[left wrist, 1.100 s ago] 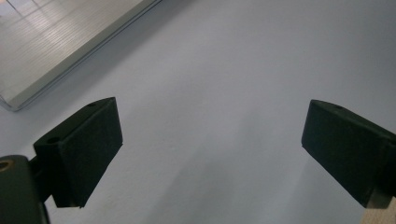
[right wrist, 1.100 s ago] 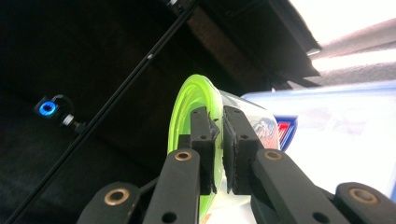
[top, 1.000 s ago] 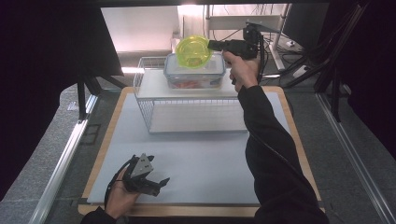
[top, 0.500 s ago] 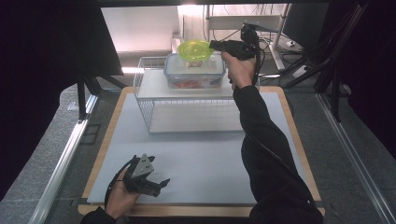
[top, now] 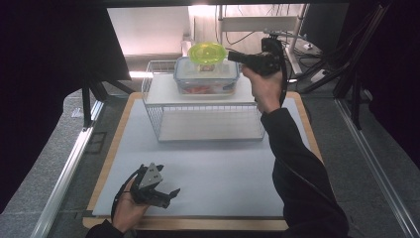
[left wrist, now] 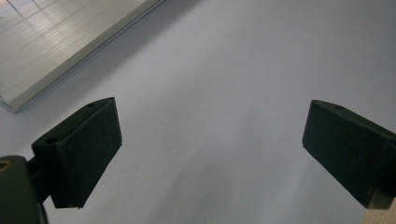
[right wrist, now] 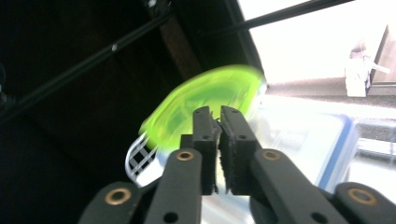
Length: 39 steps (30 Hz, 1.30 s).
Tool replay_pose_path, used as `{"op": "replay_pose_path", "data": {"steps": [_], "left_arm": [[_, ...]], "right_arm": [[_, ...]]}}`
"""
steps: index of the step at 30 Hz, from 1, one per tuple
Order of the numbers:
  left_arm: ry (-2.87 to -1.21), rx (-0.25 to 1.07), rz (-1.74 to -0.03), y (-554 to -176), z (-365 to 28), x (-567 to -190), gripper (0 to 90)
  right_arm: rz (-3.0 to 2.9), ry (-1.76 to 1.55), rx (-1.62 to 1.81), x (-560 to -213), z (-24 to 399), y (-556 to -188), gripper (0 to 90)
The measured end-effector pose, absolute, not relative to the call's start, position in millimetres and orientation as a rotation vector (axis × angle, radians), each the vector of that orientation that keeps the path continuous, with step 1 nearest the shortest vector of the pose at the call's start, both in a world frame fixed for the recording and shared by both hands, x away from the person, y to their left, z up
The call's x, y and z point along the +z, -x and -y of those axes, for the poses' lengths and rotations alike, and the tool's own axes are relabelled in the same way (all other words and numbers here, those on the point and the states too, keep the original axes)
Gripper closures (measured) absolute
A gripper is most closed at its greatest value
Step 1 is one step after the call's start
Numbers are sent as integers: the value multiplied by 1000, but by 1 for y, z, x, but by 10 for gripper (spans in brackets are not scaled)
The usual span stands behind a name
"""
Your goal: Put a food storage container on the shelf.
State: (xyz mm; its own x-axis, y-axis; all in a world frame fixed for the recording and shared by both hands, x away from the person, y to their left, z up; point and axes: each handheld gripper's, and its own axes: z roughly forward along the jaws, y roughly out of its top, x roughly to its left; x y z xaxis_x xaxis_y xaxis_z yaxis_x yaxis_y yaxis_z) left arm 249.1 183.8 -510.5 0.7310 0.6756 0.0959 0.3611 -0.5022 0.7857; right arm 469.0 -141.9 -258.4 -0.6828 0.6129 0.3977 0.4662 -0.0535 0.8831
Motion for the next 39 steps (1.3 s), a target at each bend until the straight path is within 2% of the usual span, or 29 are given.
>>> {"op": "replay_pose_path", "data": {"steps": [10,22,27,39], "left_arm": [[-2141,504,-778,-249,-184,-511,45],[-2143,498,-774,-250,-183,-512,45],[-2140,500,-774,-249,-184,-511,45],[-2147,499,-774,-249,-183,-512,45]], "right_arm": [[-2228,-944,1468,-284,94,-455,900],[-2223,-991,1463,-290,83,-473,900],[-2233,-978,1480,-292,82,-470,894],[-2279,-871,1497,-317,103,-433,432]]}}
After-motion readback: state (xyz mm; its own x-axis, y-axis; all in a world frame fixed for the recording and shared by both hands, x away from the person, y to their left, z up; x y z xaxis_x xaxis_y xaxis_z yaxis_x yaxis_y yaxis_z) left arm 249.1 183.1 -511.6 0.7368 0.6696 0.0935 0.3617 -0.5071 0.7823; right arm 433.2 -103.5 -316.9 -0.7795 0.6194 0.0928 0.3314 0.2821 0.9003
